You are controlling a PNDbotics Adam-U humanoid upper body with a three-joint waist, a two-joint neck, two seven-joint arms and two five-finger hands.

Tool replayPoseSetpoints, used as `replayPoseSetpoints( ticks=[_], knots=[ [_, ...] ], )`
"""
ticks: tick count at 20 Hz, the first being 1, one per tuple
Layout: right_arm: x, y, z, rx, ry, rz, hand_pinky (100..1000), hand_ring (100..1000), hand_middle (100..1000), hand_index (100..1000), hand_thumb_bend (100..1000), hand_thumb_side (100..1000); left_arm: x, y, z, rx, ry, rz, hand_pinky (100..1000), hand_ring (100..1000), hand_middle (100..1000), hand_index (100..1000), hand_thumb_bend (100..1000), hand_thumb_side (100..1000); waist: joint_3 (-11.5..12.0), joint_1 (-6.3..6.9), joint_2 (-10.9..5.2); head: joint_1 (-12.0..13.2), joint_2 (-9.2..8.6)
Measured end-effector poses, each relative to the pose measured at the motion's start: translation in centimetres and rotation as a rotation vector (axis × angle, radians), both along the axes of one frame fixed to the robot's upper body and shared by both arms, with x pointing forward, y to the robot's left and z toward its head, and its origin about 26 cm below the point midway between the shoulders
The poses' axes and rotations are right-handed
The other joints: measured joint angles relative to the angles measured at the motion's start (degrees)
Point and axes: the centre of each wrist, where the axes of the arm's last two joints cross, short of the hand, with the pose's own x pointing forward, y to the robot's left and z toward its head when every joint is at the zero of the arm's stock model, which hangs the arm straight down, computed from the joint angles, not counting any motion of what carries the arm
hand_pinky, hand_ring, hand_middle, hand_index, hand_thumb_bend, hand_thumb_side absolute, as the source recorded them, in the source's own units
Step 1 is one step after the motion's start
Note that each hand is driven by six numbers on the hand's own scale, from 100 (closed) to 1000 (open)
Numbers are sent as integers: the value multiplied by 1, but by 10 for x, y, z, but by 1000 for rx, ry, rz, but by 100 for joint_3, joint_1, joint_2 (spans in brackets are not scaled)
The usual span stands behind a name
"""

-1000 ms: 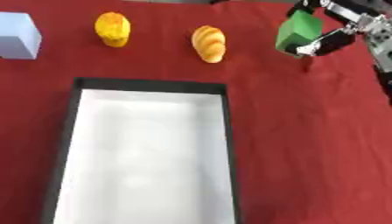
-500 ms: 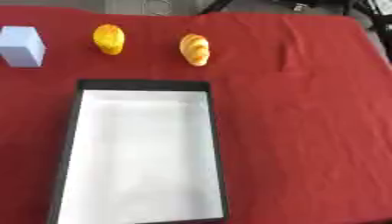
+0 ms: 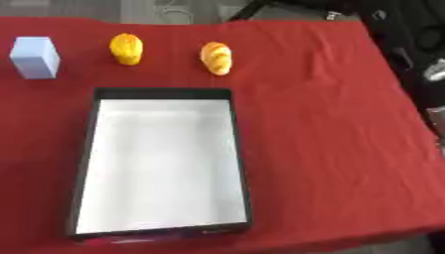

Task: Pick up objects on the table and place them in the box.

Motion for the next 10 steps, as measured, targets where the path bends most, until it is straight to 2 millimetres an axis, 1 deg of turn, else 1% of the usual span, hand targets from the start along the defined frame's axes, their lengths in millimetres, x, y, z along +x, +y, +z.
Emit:
replayPoseSetpoints(
  ticks=[2,4,5,8,10],
  knots=[
    [-6,21,-8,22,21,83,785,477,403,564,389,168,-2,4,-3,1,11,16,819,776,722,789,100,752,-61,-11,-14,79,11],
    [-14,41,-17,34,41,156,784,479,405,565,378,156,-3,8,-5,0,16,29,819,776,722,789,100,754,-72,-14,-14,137,21],
    [-18,51,-22,38,53,190,783,479,403,562,353,139,-4,9,-6,0,16,34,819,776,722,789,100,754,-79,-14,-14,163,23],
    [-31,74,-38,41,88,257,779,478,401,561,346,143,-6,13,-6,6,13,49,819,776,722,788,100,754,-108,-35,-14,230,32],
    [-42,87,-45,33,100,285,780,478,400,561,321,156,-7,15,-7,8,12,60,819,776,722,789,100,753,-122,-63,-14,262,38]
  ],
)
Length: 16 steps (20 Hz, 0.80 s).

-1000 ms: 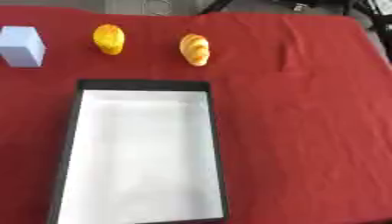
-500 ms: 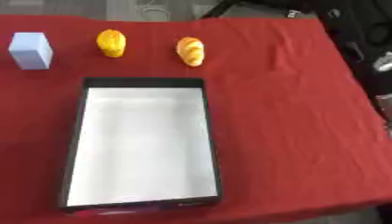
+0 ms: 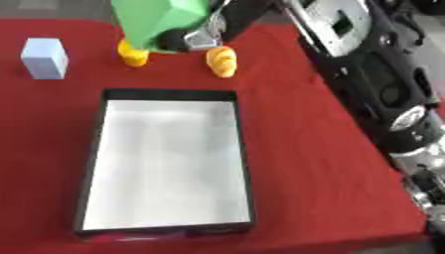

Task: Pick up objects on the table and place them in the box.

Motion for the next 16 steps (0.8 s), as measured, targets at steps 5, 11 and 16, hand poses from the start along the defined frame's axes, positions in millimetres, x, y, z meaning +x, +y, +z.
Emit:
replayPoseSetpoints(
  ticks=[5,11,16],
  knots=[
    [-18,16,-19,-64,17,4,771,473,390,553,251,173,-4,8,0,17,-5,29,820,776,721,790,100,750,-4,-28,1,38,1],
    [-21,24,-39,-175,6,-8,748,471,404,568,322,370,-13,22,1,64,-12,81,820,776,721,790,100,739,-37,-74,4,107,2],
    [-23,28,-27,-285,-148,-10,732,468,399,581,406,536,-21,32,0,115,-12,118,820,776,722,790,100,740,-143,-170,4,211,2]
  ],
)
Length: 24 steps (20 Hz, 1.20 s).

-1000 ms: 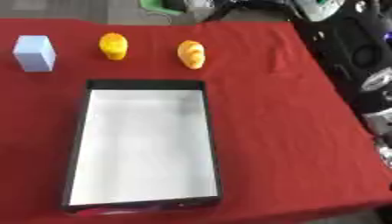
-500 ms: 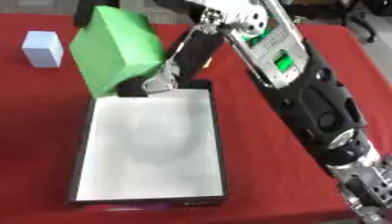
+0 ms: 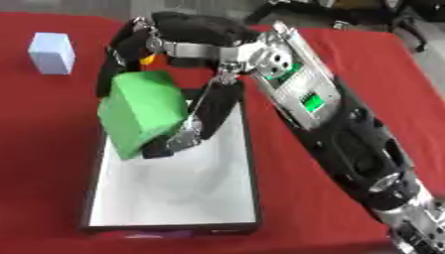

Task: Pick up objects on the table and place them in the box.

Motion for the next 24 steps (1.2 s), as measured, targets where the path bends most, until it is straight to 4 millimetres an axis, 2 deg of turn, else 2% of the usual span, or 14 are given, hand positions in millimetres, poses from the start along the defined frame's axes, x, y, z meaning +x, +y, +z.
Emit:
replayPoseSetpoints(
  ticks=[4,9,10,11,12,16,24],
  knots=[
    [-1,1,10,-28,-124,12,729,466,402,579,419,571,-2,2,-1,22,2,11,820,776,721,790,100,741,-61,-23,0,58,0],
    [6,3,10,-55,-200,11,726,466,409,579,429,614,-3,3,-2,32,6,15,820,776,722,790,100,740,-85,-43,0,97,1],
    [8,3,8,-63,-206,9,725,466,410,579,432,623,-4,3,-2,33,6,15,820,777,722,790,100,740,-88,-43,0,102,1],
    [9,4,7,-71,-212,9,724,466,412,578,477,588,-4,3,-2,35,7,15,820,777,721,790,100,731,-88,-43,0,103,1],
    [11,5,5,-81,-219,8,723,466,414,577,439,646,-4,3,-2,37,6,15,820,777,722,790,100,740,-88,-43,0,103,1],
    [17,8,-5,-143,-247,10,720,465,423,575,456,691,-4,2,-2,42,5,12,820,777,721,790,100,741,-65,-54,2,73,1],
    [40,8,-36,-193,-238,-43,726,472,434,584,454,698,-4,2,1,62,2,4,820,777,721,790,100,740,1,-80,41,-36,1]
  ],
)
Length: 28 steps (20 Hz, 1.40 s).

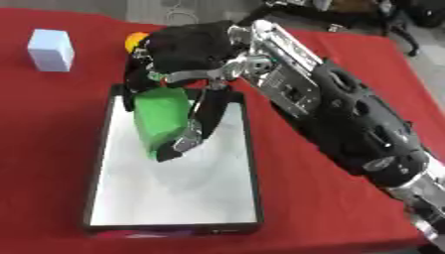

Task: Pick up objects on the table and place them in the box.

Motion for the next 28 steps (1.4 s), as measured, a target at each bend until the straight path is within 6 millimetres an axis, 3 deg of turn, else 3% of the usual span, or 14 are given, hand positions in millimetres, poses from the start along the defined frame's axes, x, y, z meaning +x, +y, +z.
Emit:
replayPoseSetpoints(
  ticks=[13,17,18,20,23,28],
  knots=[
    [27,-6,-50,-80,-16,-68,765,528,493,642,456,652,1,-2,3,13,-4,-10,820,777,720,790,100,745,100,-28,93,-144,1],
    [30,-7,-59,-103,-18,-80,815,643,626,736,453,656,2,-3,4,17,-5,-13,821,778,720,791,100,746,119,-28,104,-165,1],
    [31,-7,-60,-108,-21,-83,837,730,713,784,454,624,2,-3,4,19,-5,-13,821,778,720,791,100,746,119,-28,105,-167,1],
    [31,-8,-61,-122,-29,-91,860,805,788,838,452,542,2,-3,4,20,-4,-13,821,778,719,791,100,747,119,-28,107,-171,1],
    [32,-10,-63,-137,-33,-112,877,852,828,875,451,472,2,-3,4,21,-3,-14,821,778,719,791,100,747,118,-28,108,-171,1],
    [32,-14,-59,-133,-17,-143,895,886,864,900,455,492,2,-3,3,23,-2,-14,821,778,719,791,100,745,94,-28,108,-172,1]
  ],
)
